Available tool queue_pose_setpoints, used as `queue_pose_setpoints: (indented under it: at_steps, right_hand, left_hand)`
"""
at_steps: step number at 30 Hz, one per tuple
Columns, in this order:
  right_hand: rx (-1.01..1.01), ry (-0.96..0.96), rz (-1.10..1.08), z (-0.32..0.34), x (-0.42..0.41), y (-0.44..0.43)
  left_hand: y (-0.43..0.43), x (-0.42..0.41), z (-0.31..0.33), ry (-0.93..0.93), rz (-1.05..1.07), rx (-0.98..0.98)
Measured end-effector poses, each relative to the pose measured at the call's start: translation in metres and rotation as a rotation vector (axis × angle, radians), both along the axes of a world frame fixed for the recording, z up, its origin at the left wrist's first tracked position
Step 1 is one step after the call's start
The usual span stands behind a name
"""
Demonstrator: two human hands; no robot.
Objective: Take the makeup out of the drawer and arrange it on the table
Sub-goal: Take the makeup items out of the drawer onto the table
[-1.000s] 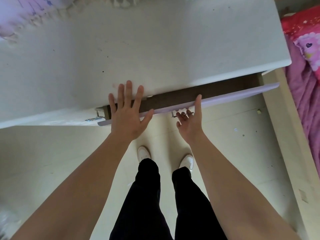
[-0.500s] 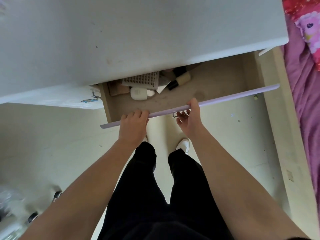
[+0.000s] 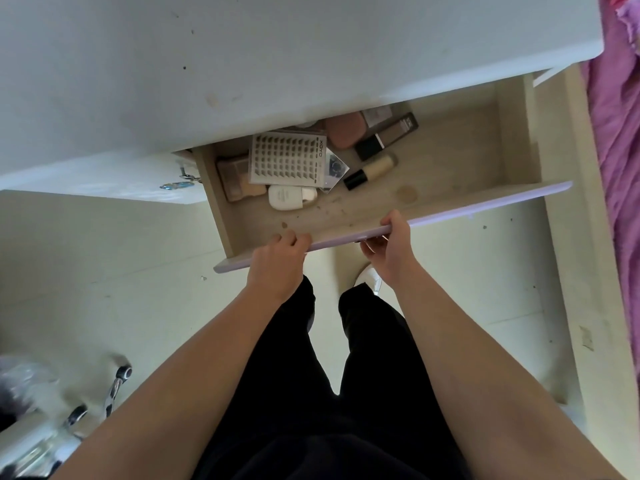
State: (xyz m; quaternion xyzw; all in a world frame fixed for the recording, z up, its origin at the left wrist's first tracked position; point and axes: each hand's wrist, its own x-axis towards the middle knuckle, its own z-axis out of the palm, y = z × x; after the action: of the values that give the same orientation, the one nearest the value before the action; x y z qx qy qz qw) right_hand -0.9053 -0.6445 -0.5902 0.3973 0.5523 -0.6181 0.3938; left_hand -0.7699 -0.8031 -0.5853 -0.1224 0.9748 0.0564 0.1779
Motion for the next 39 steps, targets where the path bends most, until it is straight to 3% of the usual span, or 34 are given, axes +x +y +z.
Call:
queue_pose_setpoints:
  at_steps: [13, 17, 19, 22, 25, 28, 30, 34, 39]
  right_hand:
    - [0.025, -0.098, -0.042, -0.007, 0.012, 0.016]
    - [0.292, -0.102, 0.062, -0.004, 0.008, 0.018]
    - [0.622, 0.105, 0.087, -0.002, 0.002, 0.017]
    - [0.985, 0.662, 0.324, 0.011, -0.007, 0.008]
    - [0.987, 0.934, 0.656, 0.014, -0.024, -0.01]
    - [0.613, 0.806, 1.022, 0.011, -0.044, -0.037]
    - [0.426, 0.607, 1.115, 0.002, -0.05, -0.06]
    - [0.438, 0.494, 1.005, -0.022, -0.036, -0.097]
    - [0.646, 0.452, 0.969, -0.037, -0.021, -0.115]
  left_hand:
    - [0.009, 0.015, -0.014, -0.071, -0.015, 0.099]
    - [-0.008, 0.01, -0.012, -0.146, -0.001, 0.212]
    - [-0.021, 0.009, -0.009, -0.268, -0.01, 0.233]
    - [-0.042, 0.01, -0.006, -0.17, 0.153, 0.321]
    - [-0.064, 0.006, -0.015, 0.049, 0.271, 0.254]
    - [-0.085, -0.009, -0.022, 0.067, 0.267, 0.149]
    - [-0.094, -0.02, -0.025, 0.026, 0.285, 0.16]
    - [-0.104, -0.037, -0.043, -0.095, 0.265, 0.122]
    - [-0.111, -0.054, -0.054, -0.126, 0.237, 0.049]
